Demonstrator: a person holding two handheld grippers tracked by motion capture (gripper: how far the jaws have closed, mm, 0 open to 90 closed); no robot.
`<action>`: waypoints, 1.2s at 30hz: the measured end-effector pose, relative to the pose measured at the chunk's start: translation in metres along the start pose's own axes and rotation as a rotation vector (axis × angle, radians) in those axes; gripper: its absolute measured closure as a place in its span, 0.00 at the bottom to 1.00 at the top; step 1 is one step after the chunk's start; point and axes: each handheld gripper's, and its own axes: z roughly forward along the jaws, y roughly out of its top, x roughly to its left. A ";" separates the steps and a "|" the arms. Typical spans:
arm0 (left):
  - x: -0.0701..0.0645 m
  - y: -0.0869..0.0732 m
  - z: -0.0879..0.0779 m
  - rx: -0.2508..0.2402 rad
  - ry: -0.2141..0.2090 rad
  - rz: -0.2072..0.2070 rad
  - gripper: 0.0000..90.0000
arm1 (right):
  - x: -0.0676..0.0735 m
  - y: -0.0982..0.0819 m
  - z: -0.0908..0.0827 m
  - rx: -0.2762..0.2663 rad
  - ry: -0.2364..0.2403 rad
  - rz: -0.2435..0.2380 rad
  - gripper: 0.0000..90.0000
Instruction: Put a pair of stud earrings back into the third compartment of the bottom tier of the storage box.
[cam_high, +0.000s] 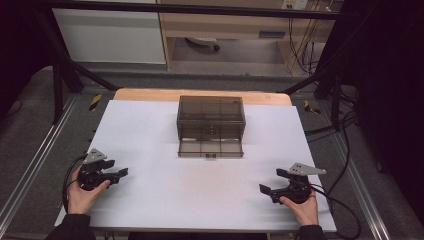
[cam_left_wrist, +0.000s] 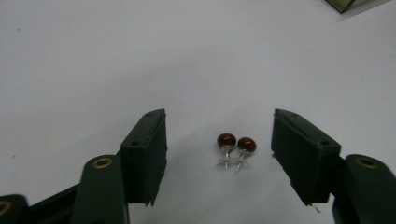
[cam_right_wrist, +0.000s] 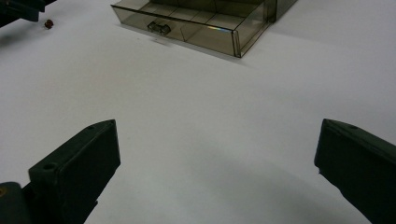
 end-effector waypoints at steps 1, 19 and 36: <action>0.000 0.000 0.000 0.004 0.001 0.001 0.45 | 0.000 0.000 0.000 0.000 -0.001 0.001 0.01; 0.001 -0.003 0.006 0.034 -0.002 0.022 0.75 | 0.000 0.000 0.000 -0.001 0.002 0.001 0.01; -0.001 -0.004 0.008 0.061 -0.001 0.044 0.89 | 0.000 0.000 0.000 0.000 0.004 0.002 0.01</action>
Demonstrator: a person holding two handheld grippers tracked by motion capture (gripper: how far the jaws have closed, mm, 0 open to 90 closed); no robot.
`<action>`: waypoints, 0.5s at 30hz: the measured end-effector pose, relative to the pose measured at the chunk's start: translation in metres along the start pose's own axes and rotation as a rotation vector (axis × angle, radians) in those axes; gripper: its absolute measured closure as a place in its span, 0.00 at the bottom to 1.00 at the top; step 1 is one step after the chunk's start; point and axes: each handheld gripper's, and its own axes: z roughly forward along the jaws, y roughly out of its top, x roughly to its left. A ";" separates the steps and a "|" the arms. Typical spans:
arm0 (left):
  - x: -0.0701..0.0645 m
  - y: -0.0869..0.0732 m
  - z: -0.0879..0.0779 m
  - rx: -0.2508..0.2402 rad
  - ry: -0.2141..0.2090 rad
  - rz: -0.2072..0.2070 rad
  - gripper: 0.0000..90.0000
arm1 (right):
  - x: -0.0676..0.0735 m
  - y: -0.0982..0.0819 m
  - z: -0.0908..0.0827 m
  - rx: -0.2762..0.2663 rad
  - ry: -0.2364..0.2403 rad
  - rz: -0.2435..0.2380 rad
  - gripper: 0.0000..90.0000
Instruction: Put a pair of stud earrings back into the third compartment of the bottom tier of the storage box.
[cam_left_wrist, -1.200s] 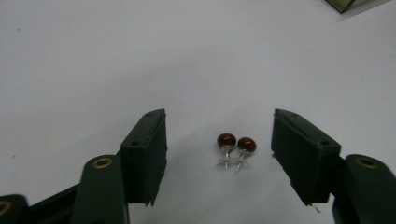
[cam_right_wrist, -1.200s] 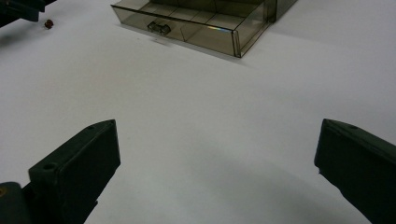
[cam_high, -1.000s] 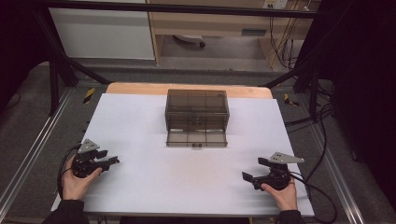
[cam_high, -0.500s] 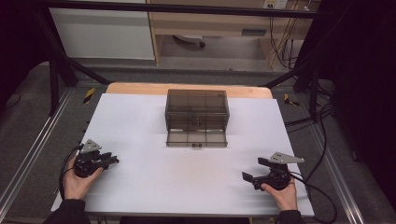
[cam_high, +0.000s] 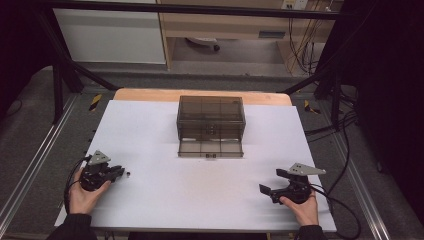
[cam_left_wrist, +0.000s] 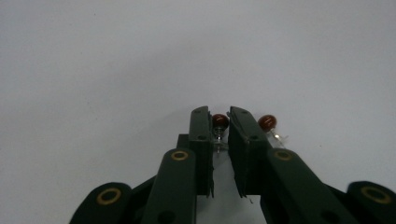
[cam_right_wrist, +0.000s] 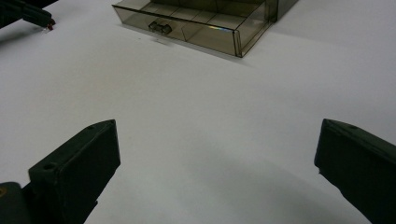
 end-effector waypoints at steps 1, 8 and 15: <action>0.000 0.000 0.000 0.000 0.000 0.000 0.90 | 0.000 0.000 0.000 0.000 0.000 0.000 0.01; 0.000 0.000 0.000 -0.002 -0.012 -0.018 0.91 | 0.000 0.000 0.000 0.001 0.001 0.000 0.01; -0.001 0.002 -0.005 -0.027 -0.026 -0.039 0.92 | 0.000 0.000 0.000 0.000 0.002 0.001 0.01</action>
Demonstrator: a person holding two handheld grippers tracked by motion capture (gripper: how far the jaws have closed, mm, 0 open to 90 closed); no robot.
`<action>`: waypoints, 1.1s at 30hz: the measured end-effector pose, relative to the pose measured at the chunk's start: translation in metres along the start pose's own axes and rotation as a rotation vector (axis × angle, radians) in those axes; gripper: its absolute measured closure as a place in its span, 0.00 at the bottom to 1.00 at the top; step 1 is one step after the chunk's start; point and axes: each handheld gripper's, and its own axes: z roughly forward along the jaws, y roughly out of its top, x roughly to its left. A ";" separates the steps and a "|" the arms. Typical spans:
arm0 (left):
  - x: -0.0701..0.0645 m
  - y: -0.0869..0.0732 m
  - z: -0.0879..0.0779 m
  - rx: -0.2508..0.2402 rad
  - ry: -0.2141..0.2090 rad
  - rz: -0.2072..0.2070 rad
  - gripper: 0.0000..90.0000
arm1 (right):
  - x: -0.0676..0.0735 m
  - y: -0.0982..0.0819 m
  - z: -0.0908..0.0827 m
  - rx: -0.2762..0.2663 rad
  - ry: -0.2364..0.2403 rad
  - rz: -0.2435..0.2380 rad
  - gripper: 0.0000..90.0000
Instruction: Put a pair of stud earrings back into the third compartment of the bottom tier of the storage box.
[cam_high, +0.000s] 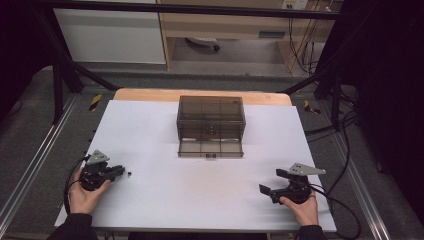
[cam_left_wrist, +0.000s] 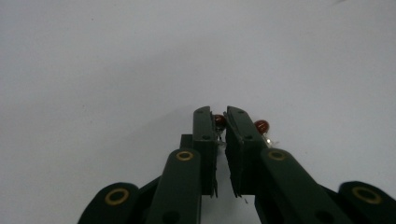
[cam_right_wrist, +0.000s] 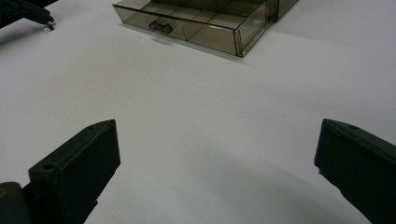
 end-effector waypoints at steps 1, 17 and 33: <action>0.000 0.000 -0.001 -0.001 -0.003 0.000 0.92 | 0.000 0.000 0.000 0.000 0.000 0.000 0.01; -0.018 0.014 -0.009 -0.026 -0.017 0.001 0.92 | 0.000 0.000 0.000 0.002 0.000 -0.001 0.01; -0.052 0.040 0.000 -0.026 -0.050 0.054 0.92 | 0.001 0.000 0.001 0.011 -0.001 0.002 0.01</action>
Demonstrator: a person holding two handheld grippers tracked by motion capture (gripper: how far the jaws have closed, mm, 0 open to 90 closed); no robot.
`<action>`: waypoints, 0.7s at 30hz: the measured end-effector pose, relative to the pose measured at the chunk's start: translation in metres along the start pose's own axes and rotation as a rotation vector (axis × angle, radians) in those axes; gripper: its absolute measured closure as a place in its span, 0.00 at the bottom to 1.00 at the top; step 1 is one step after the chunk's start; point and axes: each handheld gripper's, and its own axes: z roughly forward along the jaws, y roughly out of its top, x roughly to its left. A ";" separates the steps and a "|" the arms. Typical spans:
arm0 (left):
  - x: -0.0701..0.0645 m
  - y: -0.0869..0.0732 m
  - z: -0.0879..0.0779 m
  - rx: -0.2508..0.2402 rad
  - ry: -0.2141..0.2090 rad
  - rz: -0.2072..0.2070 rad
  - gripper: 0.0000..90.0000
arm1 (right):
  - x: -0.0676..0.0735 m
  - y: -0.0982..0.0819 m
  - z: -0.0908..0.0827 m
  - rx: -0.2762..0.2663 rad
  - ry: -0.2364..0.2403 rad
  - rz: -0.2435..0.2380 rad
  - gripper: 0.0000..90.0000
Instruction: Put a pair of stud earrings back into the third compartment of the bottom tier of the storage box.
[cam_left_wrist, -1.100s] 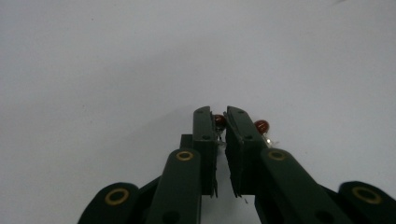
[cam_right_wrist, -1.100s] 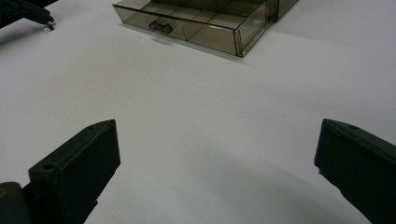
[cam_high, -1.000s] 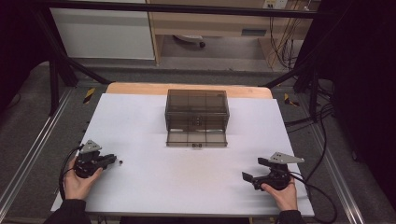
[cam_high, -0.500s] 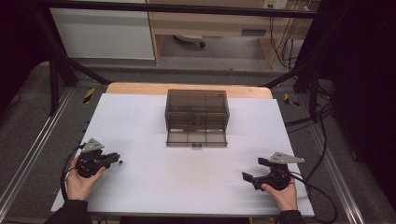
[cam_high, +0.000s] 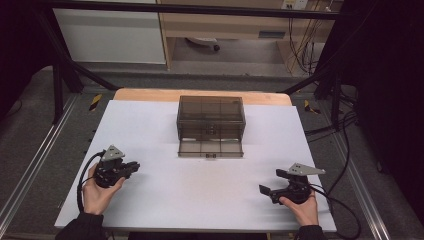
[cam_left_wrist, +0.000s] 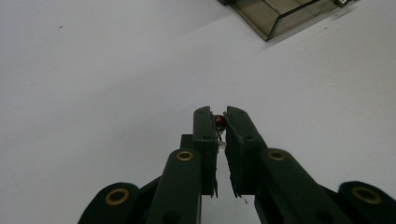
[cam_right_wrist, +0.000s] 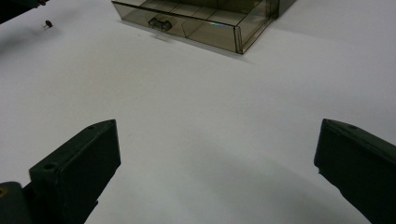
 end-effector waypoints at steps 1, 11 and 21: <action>-0.002 0.002 0.001 0.002 -0.003 0.005 0.92 | 0.000 0.000 0.000 0.000 0.001 0.000 0.01; -0.028 0.024 0.018 0.001 -0.036 0.046 0.92 | 0.000 0.000 0.000 -0.001 0.001 0.000 0.01; -0.055 0.049 0.033 -0.014 -0.083 0.077 0.92 | 0.000 0.000 0.000 -0.002 0.001 -0.002 0.01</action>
